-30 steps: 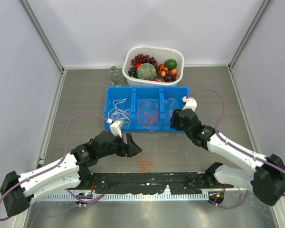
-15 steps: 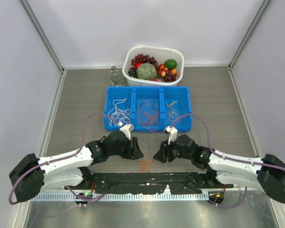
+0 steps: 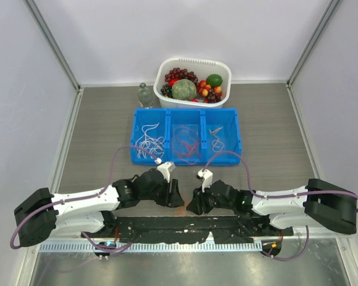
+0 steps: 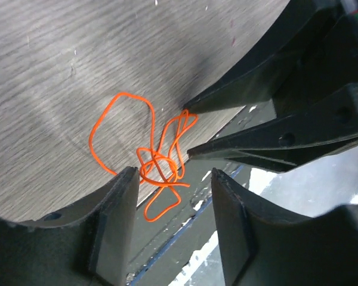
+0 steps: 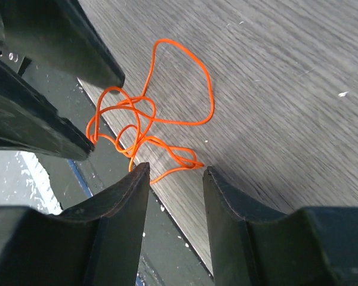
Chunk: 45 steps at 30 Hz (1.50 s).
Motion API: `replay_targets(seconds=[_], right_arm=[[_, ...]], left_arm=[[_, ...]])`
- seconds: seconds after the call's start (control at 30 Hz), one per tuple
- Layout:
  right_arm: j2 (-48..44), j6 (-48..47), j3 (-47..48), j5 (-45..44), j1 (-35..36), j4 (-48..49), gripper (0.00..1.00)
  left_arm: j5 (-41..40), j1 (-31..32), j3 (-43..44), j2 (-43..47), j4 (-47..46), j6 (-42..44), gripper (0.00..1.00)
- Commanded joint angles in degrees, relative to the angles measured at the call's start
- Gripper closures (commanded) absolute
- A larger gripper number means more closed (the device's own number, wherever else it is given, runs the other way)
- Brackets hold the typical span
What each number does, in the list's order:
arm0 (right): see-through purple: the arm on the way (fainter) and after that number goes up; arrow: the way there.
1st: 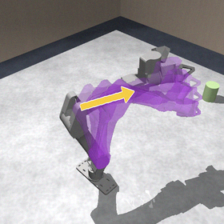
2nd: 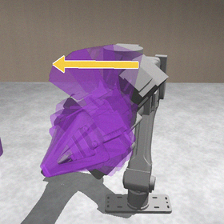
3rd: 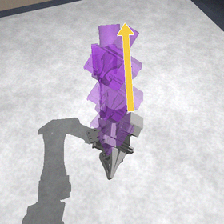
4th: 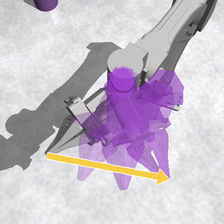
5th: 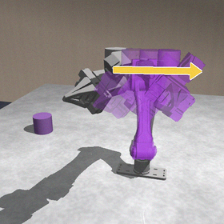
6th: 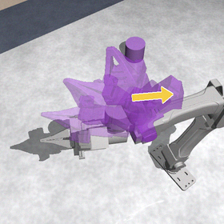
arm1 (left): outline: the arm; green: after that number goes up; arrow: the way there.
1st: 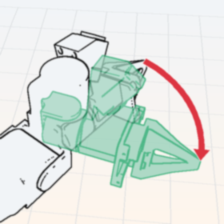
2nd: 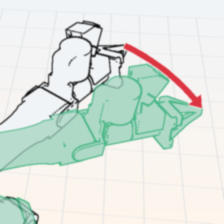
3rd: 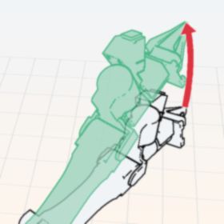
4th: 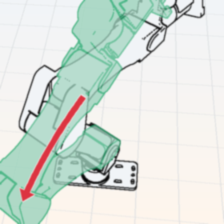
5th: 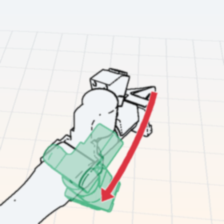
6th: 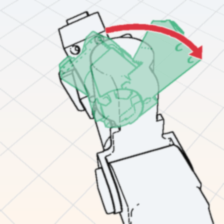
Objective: Untangle the cables
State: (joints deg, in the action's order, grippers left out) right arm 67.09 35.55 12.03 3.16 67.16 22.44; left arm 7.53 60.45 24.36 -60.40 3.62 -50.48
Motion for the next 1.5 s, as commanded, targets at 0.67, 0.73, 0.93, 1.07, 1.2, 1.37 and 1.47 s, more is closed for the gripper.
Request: replay_targets(seconds=[0.67,0.73,0.93,1.07,1.2,1.37,1.47], right_arm=[[-1.87,1.36,1.33,-10.98,1.93,0.59,0.53],[-2.23,1.28,0.98,-11.24,2.01,0.77,0.53],[-1.18,0.57,1.85,-10.72,2.10,-0.02,0.53],[-1.00,0.40,2.29,-11.07,2.10,-0.20,0.53],[-2.31,0.31,1.86,-11.42,2.10,0.76,0.53],[-8.97,0.22,-1.04,-13.09,2.10,4.36,0.52],[-13.46,-0.74,-2.71,-13.96,2.10,5.25,0.52]], left_arm=[[-11.75,5.82,6.66,-4.46,6.05,1.17,0.43],[-12.10,5.82,7.02,-5.25,5.96,1.17,0.44],[-13.24,5.91,7.02,-6.48,5.70,0.91,0.67],[-13.86,6.35,7.54,-3.94,6.75,1.78,0.88],[-15.17,6.26,8.07,1.15,9.47,2.93,1.00],[-17.11,6.35,8.25,9.05,11.32,3.63,1.00],[-17.90,6.35,8.16,13.54,11.32,3.81,1.00]])
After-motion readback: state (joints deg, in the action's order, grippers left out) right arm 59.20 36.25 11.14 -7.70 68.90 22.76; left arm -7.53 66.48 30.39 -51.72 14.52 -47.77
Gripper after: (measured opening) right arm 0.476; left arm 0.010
